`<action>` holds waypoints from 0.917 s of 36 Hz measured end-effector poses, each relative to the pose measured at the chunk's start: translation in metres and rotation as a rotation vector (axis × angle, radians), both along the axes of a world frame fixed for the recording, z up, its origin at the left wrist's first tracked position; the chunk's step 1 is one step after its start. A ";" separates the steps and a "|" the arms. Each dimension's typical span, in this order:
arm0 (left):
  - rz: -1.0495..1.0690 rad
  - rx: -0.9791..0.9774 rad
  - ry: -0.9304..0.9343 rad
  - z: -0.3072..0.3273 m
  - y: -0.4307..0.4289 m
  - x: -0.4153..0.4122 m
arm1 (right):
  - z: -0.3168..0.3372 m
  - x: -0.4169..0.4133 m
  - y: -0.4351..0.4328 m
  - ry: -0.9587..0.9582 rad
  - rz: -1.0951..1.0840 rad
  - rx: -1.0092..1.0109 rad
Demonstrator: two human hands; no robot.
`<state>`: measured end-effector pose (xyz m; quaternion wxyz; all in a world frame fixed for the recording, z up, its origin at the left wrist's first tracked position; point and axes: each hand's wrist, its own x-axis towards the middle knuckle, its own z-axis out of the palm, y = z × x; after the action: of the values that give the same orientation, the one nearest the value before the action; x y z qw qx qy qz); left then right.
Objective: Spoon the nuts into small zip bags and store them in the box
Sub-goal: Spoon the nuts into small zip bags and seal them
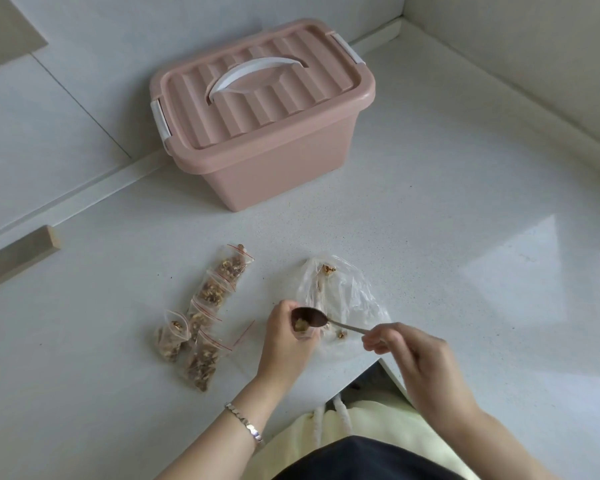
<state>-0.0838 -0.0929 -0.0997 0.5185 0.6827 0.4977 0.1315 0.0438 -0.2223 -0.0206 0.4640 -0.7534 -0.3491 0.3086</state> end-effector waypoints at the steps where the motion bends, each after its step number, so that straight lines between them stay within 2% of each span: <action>1: -0.002 -0.001 -0.002 0.000 0.000 0.000 | 0.001 -0.001 -0.001 -0.069 0.030 0.005; 3: -0.010 0.008 0.016 0.000 0.000 -0.001 | 0.002 -0.001 -0.002 -0.107 0.013 0.027; 6: -0.009 0.035 0.050 0.002 0.001 -0.001 | 0.002 0.005 -0.005 -0.045 -0.143 0.072; 9: 0.036 0.003 0.049 0.002 0.001 0.002 | -0.002 0.015 -0.009 -0.002 -0.252 0.005; 14: 0.145 -0.095 0.081 0.002 0.004 0.014 | -0.013 0.017 -0.009 0.026 -0.174 -0.127; 20: 0.031 -0.002 0.406 0.008 0.004 0.024 | -0.024 0.005 -0.004 0.014 -0.083 -0.189; 23: 0.014 0.048 0.531 0.010 0.006 0.024 | -0.028 0.005 -0.003 0.099 -0.115 -0.190; 28: 0.076 -0.040 0.367 0.013 0.009 0.020 | -0.035 0.011 -0.001 0.370 -0.284 -0.203; 33: 0.263 -0.214 0.088 0.012 0.011 0.015 | -0.041 0.017 -0.003 0.628 -0.389 -0.197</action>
<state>-0.0692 -0.0823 -0.0880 0.5442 0.5577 0.6162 0.1146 0.0610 -0.2249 -0.0616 0.5236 -0.7155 -0.0091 0.4624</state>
